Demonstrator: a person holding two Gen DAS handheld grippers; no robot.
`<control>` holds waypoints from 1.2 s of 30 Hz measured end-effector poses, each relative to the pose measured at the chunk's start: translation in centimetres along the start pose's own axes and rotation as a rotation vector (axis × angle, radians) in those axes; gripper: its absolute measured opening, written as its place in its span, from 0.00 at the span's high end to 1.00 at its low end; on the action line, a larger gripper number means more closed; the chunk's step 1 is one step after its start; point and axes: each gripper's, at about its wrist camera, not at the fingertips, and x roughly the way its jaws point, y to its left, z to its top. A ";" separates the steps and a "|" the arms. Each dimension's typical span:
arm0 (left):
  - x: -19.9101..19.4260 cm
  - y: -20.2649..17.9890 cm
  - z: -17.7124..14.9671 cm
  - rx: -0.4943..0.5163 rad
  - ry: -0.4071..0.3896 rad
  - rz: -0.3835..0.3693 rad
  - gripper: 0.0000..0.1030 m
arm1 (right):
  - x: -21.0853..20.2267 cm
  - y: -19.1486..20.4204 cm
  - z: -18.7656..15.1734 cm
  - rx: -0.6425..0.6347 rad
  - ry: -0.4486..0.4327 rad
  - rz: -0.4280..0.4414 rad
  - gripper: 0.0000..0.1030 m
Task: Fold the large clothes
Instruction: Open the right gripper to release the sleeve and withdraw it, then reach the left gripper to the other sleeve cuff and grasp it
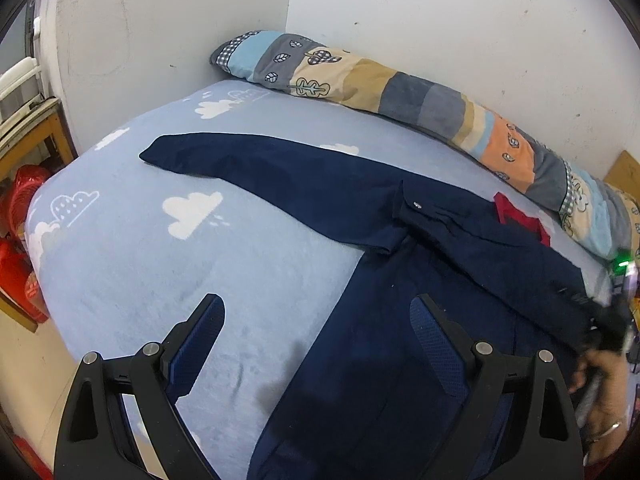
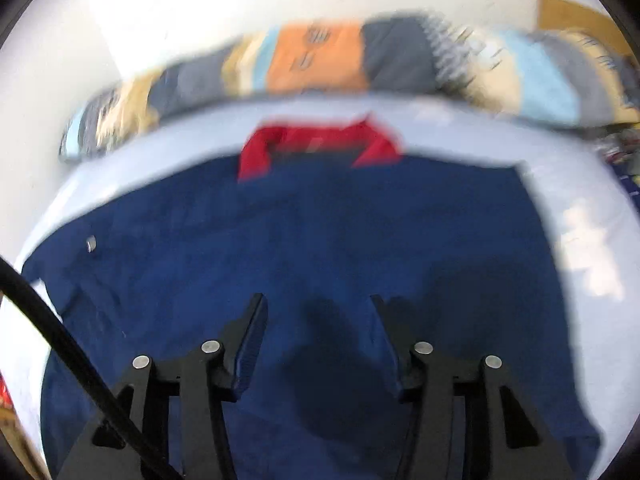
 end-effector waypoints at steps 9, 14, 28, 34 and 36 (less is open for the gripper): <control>1.1 -0.8 0.0 0.024 0.027 0.013 0.09 | 1.2 -4.6 -3.6 0.009 0.191 -0.196 0.31; 1.1 -0.5 0.0 0.020 0.027 0.010 0.09 | -3.4 -2.9 -4.0 -0.014 0.123 -0.161 0.16; 3.2 3.4 -0.4 -0.100 0.129 -0.043 0.09 | -14.6 4.7 -9.3 -0.103 0.005 0.123 0.17; 6.0 10.1 1.8 -0.357 0.215 -0.092 0.10 | -16.7 6.1 -10.8 -0.219 -0.057 0.138 0.17; 6.9 12.6 2.8 -0.403 0.213 -0.056 0.12 | -16.7 4.9 -10.5 -0.212 -0.072 0.144 0.17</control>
